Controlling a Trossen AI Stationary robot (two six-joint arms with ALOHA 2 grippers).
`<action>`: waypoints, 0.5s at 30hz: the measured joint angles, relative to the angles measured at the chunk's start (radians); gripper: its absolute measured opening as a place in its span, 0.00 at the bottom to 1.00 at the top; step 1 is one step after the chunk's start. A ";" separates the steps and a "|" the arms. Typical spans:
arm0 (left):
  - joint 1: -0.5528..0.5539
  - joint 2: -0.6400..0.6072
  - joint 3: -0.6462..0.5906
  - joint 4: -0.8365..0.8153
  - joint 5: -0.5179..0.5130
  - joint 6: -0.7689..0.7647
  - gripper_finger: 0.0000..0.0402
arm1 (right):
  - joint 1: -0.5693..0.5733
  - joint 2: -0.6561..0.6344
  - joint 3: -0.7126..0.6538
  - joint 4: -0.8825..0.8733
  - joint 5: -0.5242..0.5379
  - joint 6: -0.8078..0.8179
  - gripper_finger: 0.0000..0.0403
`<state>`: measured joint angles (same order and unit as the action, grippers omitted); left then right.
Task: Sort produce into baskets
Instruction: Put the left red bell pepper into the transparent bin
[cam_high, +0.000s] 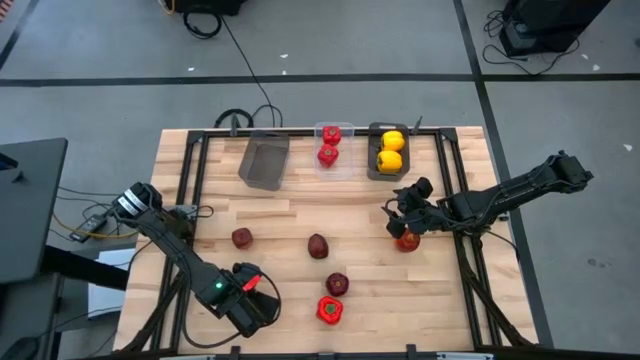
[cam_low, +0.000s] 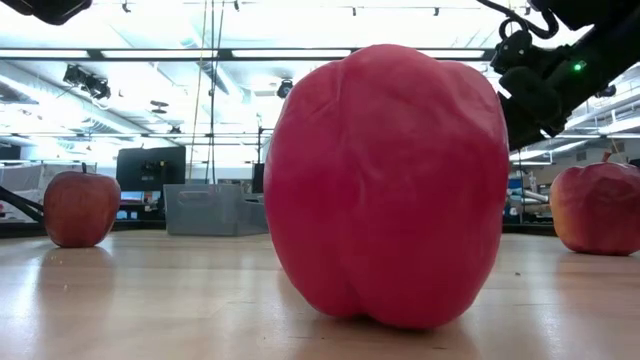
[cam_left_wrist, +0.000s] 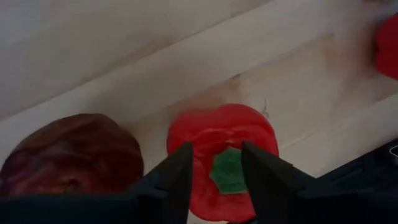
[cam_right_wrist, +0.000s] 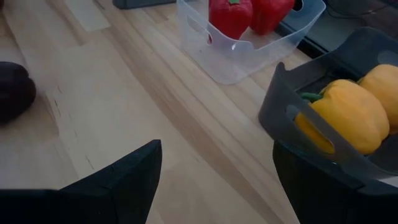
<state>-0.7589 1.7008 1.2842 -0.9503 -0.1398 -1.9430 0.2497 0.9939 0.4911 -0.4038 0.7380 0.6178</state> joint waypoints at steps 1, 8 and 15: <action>0.000 0.000 0.000 0.006 0.004 0.000 0.31 | 0.000 0.000 0.000 0.000 0.000 0.000 0.79; 0.000 0.000 0.000 0.084 0.030 0.000 0.13 | 0.000 0.000 0.000 0.000 -0.005 0.001 0.79; 0.001 0.000 0.000 0.057 0.000 0.030 0.04 | 0.000 0.000 -0.001 0.002 -0.007 0.001 0.79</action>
<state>-0.7582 1.7008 1.2842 -0.8936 -0.1403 -1.9135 0.2497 0.9939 0.4904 -0.4020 0.7311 0.6189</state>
